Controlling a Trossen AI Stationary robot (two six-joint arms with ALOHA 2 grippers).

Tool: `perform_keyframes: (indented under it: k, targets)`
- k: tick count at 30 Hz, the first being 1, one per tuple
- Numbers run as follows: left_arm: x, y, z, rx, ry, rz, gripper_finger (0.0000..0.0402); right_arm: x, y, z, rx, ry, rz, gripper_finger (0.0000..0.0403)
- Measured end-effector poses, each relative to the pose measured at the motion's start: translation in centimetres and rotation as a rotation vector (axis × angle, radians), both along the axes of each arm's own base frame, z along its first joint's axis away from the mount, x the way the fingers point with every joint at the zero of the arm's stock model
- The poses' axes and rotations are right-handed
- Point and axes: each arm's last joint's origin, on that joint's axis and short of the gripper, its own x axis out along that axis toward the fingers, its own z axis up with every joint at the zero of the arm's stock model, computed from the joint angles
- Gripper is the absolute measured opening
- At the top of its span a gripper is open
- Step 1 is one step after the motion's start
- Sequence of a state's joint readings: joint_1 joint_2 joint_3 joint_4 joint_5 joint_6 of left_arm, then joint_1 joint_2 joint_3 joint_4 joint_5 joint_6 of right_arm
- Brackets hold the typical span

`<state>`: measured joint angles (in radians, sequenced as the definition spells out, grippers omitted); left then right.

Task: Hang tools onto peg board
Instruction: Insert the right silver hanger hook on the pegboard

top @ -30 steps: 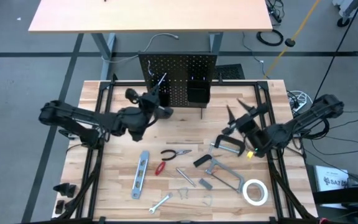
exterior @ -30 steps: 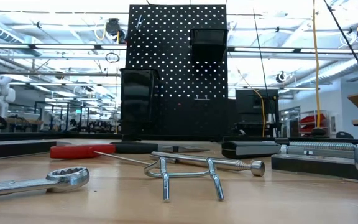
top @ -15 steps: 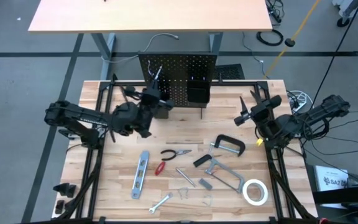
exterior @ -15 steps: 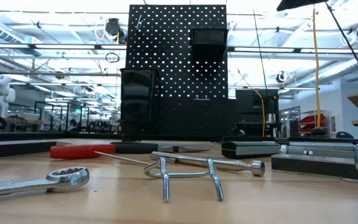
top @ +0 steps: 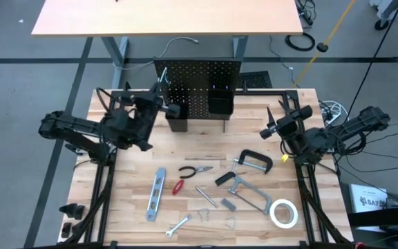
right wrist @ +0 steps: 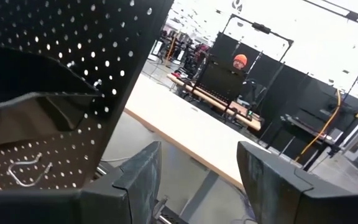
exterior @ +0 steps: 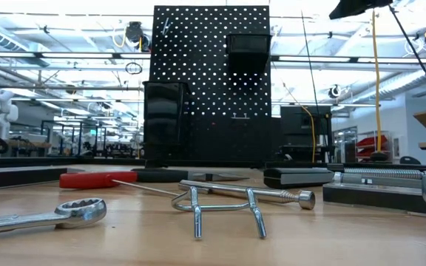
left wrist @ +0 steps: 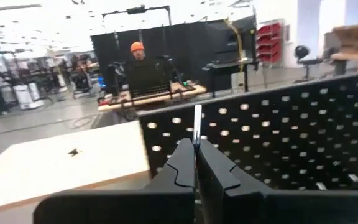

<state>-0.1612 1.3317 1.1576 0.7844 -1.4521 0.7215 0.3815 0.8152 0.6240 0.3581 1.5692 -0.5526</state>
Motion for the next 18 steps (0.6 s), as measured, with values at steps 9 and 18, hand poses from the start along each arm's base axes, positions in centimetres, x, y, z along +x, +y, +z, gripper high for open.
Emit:
perform_keyframes:
  k: [9, 18]
  targets:
    - [4.0, 1.8, -4.1, -0.008, -0.034, -0.081, 0.0000, 0.1, -0.5, -0.1, 0.002, -0.006, -0.030, 0.0201]
    - [4.9, 3.8, -4.7, 0.001, -0.046, -0.043, 0.0000, 0.1, -0.5, -0.1, 0.002, -0.005, -0.033, 0.0201]
